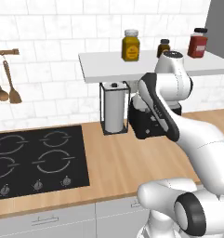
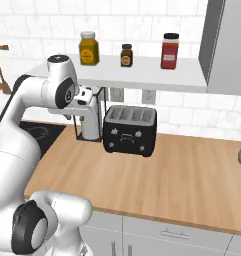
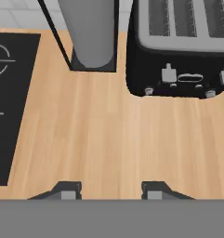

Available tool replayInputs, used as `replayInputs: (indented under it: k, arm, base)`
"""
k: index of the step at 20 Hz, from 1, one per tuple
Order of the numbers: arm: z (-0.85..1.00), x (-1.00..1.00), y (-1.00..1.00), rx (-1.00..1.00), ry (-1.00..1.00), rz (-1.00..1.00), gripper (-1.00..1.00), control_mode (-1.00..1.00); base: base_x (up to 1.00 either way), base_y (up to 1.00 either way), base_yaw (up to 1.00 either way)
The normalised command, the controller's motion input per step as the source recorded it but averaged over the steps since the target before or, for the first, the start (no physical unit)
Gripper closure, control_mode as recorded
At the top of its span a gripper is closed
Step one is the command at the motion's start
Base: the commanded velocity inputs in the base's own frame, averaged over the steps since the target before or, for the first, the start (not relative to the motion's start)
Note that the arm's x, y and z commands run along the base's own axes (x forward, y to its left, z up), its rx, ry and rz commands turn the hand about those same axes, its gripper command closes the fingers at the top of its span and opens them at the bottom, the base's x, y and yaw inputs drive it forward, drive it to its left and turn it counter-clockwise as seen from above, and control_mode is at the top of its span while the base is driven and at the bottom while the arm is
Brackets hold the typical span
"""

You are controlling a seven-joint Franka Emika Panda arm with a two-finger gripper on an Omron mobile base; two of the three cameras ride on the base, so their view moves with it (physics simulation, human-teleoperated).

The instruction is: Take a straw from the drawer in front and place it inside the glass cup on the dining counter.

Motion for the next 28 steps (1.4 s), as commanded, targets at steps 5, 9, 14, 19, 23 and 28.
replayInputs:
  k: [5,9,14,19,23,28]
  arm:
    - [0.0,0.0,0.0,0.0,0.0,0.0,-1.0,1.0]
    - [0.0,0.0,0.0,0.0,0.0,0.0,-1.0,1.0]
    - [0.0,0.0,0.0,0.0,0.0,0.0,-1.0,1.0]
    - [0.0,0.0,0.0,0.0,0.0,0.0,-1.0,1.0]
    - [0.0,0.0,0.0,0.0,0.0,0.0,-1.0,1.0]
    - [0.0,0.0,0.0,0.0,0.0,0.0,-1.0,1.0]
  base:
    - [-0.44,0.08,-0.01]
    - [-0.82,0.57,-0.28]
    - [-0.57,0.76,-0.47]
    - [-0.29,0.79,-0.5]
    - [-0.03,0.74,-0.5]
    - [0.0,0.77,-0.52]
